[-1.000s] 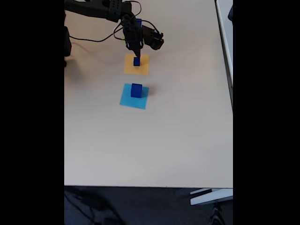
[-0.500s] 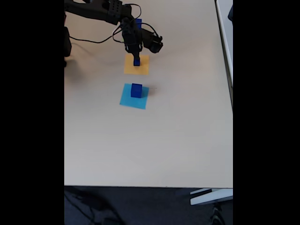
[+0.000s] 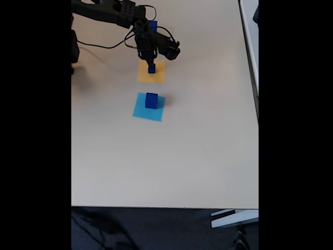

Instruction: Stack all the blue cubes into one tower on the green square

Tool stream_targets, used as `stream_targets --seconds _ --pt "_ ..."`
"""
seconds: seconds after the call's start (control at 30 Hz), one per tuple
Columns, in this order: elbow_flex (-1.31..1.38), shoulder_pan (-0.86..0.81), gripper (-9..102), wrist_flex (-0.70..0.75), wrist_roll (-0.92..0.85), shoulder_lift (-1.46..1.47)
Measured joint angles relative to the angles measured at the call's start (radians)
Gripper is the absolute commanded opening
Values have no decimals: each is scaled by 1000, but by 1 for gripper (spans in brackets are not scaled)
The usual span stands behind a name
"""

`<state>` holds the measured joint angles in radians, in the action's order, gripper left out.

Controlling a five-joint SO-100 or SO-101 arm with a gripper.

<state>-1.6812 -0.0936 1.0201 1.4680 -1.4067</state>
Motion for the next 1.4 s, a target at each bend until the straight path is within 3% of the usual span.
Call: stream_targets --seconds 1.4 --pt "0 23 2 -15 25 0"
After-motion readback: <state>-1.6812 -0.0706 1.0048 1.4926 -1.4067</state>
